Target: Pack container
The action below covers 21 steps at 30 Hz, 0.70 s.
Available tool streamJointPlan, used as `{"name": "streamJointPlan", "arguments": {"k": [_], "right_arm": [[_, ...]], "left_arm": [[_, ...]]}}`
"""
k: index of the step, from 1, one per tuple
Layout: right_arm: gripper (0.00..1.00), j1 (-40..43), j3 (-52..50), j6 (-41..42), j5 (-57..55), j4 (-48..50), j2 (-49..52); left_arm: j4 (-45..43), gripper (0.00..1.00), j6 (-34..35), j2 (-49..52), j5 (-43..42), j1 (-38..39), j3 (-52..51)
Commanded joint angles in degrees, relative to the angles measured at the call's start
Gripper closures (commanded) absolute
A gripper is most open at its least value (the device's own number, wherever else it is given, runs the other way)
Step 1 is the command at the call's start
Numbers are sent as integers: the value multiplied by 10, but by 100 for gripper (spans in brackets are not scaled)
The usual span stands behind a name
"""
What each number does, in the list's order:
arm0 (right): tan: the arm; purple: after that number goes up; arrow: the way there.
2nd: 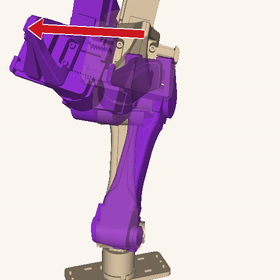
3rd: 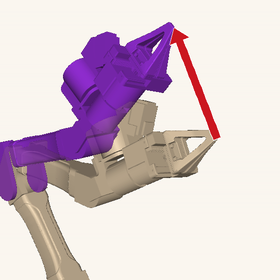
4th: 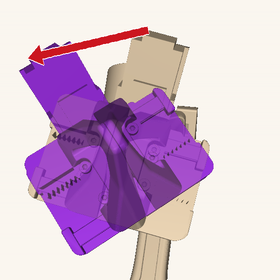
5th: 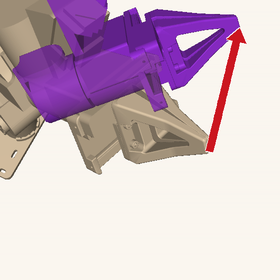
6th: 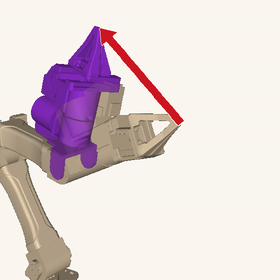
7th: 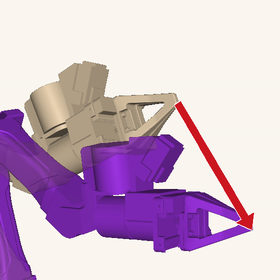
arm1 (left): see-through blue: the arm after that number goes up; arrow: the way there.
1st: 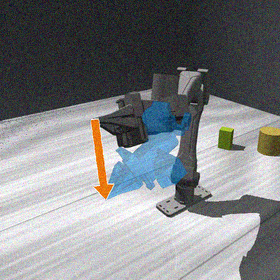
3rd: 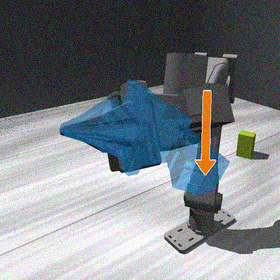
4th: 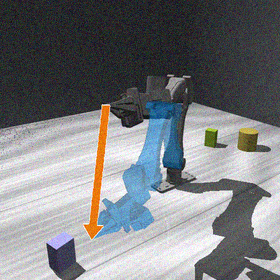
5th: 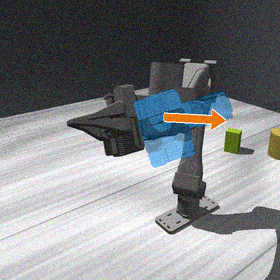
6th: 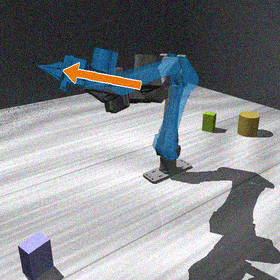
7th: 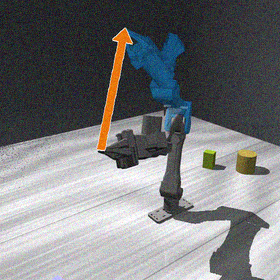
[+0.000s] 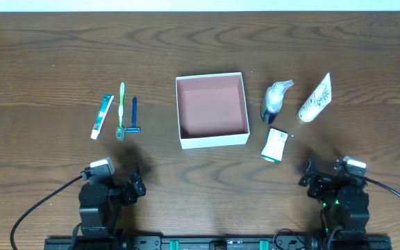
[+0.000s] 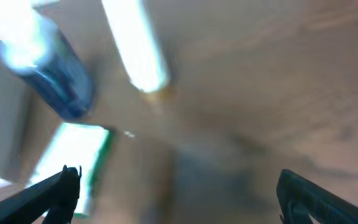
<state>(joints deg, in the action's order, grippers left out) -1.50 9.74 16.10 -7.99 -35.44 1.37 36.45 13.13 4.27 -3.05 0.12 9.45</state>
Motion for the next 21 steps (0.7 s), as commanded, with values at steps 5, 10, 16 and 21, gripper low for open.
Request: {"name": "streamJointPlan", "arguments": {"k": [5, 10, 16, 21], "right_arm": [[1, 4, -2, 111, 199, 26, -3], [1, 4, -2, 109, 204, 25, -3], [1, 4, -2, 104, 197, 24, -3], [1, 4, -2, 104, 185, 18, -3]], "left_arm": [[3, 2, -3, -6, -4, 2, -5], [3, 2, -3, -6, -4, 2, -5], [3, 2, -3, -6, -4, 2, -5], [2, 2, -3, -6, -4, 2, -5]]}}
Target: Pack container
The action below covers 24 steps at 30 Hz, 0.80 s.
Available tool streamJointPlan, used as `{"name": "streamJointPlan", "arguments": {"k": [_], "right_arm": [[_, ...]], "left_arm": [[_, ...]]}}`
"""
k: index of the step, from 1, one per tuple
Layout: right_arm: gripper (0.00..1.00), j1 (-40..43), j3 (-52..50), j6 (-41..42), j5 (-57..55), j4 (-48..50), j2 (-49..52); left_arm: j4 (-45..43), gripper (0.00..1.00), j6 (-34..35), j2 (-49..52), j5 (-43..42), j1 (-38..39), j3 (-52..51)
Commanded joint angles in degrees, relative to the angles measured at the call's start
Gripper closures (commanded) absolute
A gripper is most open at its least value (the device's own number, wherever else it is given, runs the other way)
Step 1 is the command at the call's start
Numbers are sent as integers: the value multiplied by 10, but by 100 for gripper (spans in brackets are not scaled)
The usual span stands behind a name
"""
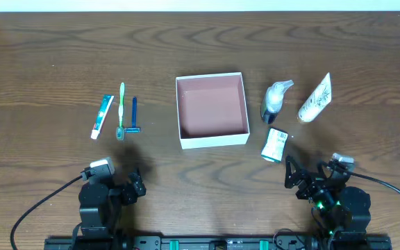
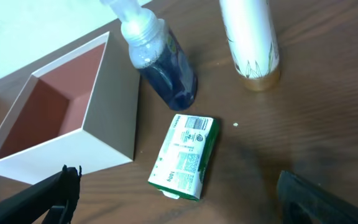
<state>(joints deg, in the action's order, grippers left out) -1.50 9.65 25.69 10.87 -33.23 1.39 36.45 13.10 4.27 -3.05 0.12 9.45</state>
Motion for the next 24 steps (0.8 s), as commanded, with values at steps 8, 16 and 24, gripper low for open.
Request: {"name": "streamJointPlan", "arguments": {"k": [8, 16, 24], "right_arm": [[1, 4, -1, 8, -3, -37, -4], [1, 4, -1, 8, -3, -39, -4], [1, 4, -1, 8, -3, -39, -4]], "left_arm": [[4, 2, 10, -6, -7, 2, -5], [-2, 2, 57, 25, -29, 2, 116], [36, 2, -11, 318, 17, 0, 353]]}}
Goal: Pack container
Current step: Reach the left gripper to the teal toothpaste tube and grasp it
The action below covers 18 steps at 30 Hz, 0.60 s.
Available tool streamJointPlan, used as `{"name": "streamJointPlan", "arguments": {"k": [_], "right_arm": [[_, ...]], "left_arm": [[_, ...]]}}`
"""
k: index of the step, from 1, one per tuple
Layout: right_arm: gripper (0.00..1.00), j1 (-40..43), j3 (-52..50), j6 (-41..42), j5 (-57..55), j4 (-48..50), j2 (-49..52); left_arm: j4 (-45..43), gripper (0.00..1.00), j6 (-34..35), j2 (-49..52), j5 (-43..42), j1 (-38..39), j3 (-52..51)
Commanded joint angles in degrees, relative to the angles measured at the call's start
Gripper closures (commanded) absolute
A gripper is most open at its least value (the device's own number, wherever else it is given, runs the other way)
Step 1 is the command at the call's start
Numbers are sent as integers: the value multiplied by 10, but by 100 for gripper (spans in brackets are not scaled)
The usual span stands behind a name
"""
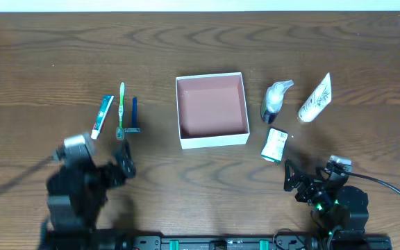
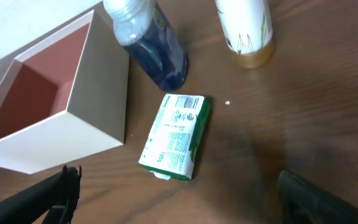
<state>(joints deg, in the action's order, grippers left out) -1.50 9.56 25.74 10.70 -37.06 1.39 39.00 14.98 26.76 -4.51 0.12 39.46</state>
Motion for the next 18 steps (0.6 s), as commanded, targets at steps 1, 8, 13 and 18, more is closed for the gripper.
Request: {"name": "streamJointPlan", "arguments": {"k": [1, 8, 13, 18], "right_arm": [[1, 4, 0, 8, -2, 0, -4], [1, 4, 0, 8, -2, 0, -4], [1, 4, 0, 8, -2, 0, -4], [1, 4, 0, 8, -2, 0, -4]], "left_arm": [[14, 2, -30, 144, 47, -4, 85], [25, 2, -130, 381, 52, -54, 229], [26, 2, -236, 490, 52, -92, 258], [22, 2, -327, 570, 52, -124, 258]]}}
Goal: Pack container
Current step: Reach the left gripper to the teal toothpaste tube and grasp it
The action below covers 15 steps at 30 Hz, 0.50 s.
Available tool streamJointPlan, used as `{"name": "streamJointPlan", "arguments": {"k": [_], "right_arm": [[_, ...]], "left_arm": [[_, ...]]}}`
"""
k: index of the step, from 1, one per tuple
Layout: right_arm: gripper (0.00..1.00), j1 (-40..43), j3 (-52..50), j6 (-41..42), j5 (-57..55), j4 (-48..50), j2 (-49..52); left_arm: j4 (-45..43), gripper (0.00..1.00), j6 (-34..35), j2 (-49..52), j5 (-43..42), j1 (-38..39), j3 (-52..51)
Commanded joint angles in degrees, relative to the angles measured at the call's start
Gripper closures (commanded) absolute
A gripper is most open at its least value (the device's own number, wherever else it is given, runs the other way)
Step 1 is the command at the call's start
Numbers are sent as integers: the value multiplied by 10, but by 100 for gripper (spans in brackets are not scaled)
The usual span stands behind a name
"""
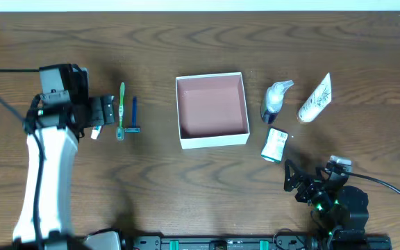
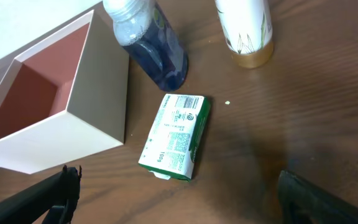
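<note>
An open white box (image 1: 214, 141) with a pink inside stands mid-table, its near wall (image 2: 98, 106) also showing in the right wrist view. Left of it lie a toothpaste tube (image 1: 94, 132), a green toothbrush (image 1: 121, 111) and a blue razor (image 1: 134, 114). My left gripper (image 1: 108, 111) hovers open over the toothpaste, hiding most of it. On the box's right are a blue pump bottle (image 1: 274, 101) (image 2: 157, 46), a white tube (image 1: 316, 98) (image 2: 246, 28) and a green-and-white soap box (image 1: 275, 144) (image 2: 174, 135). My right gripper (image 1: 294, 182) (image 2: 179, 199) stands open, short of the soap box.
The brown wooden table (image 1: 200, 42) runs to a pale strip at the back. The left arm (image 1: 44, 173) stretches from the front left edge up toward the toothpaste. The right arm's base (image 1: 342, 208) sits at the front right.
My left arm has gone from low at the front left to the back left, its gripper now over the toothpaste tube. The right gripper and all objects are unchanged.
Both arms first sat folded at the front edge, grippers open. Then the right gripper had shifted left to face the soap box and box, and has stayed there. The left arm was then up off its rest, and now reaches over the toothpaste.
</note>
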<state>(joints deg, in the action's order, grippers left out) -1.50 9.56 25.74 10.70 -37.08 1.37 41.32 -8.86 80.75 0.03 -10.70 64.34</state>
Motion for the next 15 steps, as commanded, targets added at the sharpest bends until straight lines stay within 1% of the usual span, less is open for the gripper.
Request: {"name": "streamJointPlan", "arguments": {"k": [1, 3, 4, 5, 9, 11, 15], "right_arm": [[1, 4, 0, 8, -2, 0, -3], [1, 4, 0, 8, -2, 0, -3], [1, 4, 0, 8, -2, 0, -3], [1, 4, 0, 8, -2, 0, -3], [1, 4, 0, 8, -2, 0, -3], [1, 4, 0, 8, -2, 0, -3], [1, 4, 0, 8, -2, 0, -3]], "left_arm": [[-3, 2, -110, 45, 7, -21, 9], [-8, 2, -148, 73, 7, -32, 9], [-13, 2, -156, 85, 7, -37, 9], [-19, 1, -160, 98, 7, -41, 9], [-41, 6, -161, 147, 6, -50, 9], [-43, 8, -173, 168, 4, -49, 9], [-65, 8, -173, 204, 4, -41, 9]]}}
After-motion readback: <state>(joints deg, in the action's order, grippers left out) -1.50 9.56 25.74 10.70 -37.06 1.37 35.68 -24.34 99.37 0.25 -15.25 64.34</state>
